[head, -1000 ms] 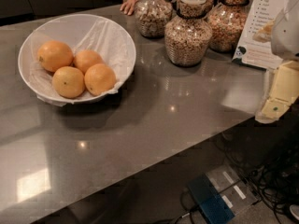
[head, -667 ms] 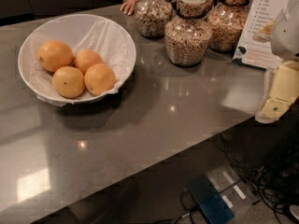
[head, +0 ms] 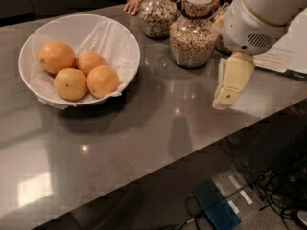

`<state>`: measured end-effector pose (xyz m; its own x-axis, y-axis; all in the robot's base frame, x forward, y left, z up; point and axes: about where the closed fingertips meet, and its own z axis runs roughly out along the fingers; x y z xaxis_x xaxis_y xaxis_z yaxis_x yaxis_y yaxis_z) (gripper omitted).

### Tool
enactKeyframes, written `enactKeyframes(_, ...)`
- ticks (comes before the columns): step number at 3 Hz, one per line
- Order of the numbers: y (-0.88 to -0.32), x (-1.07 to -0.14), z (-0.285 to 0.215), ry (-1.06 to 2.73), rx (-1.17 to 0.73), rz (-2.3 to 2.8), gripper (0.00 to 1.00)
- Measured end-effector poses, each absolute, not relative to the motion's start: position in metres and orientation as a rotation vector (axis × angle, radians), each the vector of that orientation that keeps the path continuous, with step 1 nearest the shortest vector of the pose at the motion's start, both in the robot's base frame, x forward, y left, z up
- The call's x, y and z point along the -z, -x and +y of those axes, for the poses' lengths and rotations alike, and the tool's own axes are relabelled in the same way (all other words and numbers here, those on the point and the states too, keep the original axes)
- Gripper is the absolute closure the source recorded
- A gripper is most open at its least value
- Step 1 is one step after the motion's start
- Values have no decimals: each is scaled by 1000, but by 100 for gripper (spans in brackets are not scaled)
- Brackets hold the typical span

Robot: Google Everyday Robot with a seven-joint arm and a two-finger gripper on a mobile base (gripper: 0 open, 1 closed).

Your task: Pick orange from white bowl

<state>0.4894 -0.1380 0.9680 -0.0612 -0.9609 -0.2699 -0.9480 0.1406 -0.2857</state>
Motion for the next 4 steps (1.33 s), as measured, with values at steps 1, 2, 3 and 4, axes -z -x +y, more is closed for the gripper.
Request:
enactKeyframes(1,-511,-981,-88,1877,12,1904,0)
enactKeyframes(2,-520,-999,-48,1913,-14,1783,0)
enactKeyframes(3,-520,-999,-48,1913,-14,1783,0)
enactKeyframes(4,-532,-997,-27,1855,-87,1731,0)
